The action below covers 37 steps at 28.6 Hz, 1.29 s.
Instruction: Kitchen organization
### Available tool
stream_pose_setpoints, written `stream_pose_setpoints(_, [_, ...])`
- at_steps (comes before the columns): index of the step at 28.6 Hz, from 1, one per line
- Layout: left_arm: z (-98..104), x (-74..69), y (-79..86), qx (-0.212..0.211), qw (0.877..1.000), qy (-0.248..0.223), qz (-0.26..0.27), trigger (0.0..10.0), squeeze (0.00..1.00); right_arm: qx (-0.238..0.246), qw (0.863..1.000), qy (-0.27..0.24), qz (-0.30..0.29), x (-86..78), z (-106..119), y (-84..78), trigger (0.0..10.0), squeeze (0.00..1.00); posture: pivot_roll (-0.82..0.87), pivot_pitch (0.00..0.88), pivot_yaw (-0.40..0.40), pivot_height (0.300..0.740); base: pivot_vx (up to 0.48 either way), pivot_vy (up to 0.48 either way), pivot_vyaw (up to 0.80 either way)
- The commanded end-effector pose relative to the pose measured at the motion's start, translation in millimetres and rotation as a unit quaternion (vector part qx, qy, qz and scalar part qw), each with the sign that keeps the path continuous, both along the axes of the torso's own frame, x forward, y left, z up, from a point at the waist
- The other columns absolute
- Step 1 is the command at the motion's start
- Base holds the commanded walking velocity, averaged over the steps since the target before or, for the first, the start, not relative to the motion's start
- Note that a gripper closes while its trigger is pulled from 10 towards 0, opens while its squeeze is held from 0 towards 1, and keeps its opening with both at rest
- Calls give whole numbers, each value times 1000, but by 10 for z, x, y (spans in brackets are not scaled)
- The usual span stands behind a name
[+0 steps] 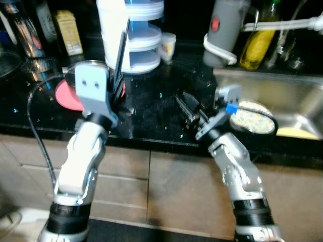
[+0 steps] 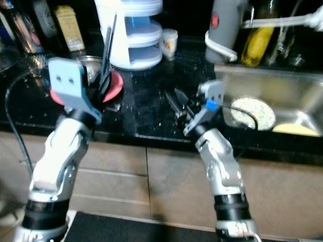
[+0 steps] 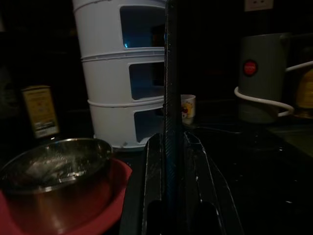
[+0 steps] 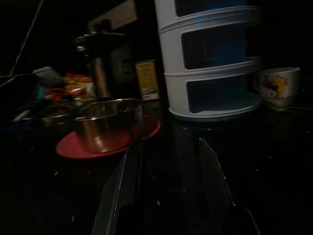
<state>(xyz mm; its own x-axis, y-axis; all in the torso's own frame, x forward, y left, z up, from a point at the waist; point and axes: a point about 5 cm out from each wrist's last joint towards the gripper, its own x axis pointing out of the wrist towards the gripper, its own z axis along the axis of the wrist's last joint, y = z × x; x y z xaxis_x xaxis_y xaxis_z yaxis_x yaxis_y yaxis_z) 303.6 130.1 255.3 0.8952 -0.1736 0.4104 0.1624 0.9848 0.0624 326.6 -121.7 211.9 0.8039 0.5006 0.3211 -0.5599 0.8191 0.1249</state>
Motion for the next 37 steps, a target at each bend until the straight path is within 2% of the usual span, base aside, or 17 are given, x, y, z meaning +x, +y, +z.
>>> stream_pose_setpoints(1, [-3, -2, -25, 0, 1000, -1, -6, 10000, 0, -4, 1000, 1, -10, 0, -15, -54, 10000, 0, 88, 28, -32, 740, 0, -472, 0])
stream_pose_setpoints(15, [34, 18, -2, -13, 1000, -5, -6, 10000, 0, -19, 1000, 0, -10, 5, -8, -47, 10000, 0, 82, 28, -40, 740, 0, -465, 0])
stream_pose_setpoints(26, [117, 98, 72, -27, 1000, -12, -7, 10000, 0, -20, 1000, 3, -13, 10, -12, -49, 10000, 0, 79, 27, -41, 740, 0, 0, 0])
stream_pose_setpoints(35, [165, 128, 78, -20, 999, -19, -17, 10000, 0, -23, 1000, 3, -16, 4, -17, -55, 10000, 0, 75, 24, -35, 740, 0, 0, 0])
stream_pose_setpoints(37, [161, 133, 73, -17, 1000, -16, -21, 10000, 0, -23, 1000, 3, -16, 3, -19, -56, 10000, 0, 73, 22, -34, 740, 0, -472, 0])
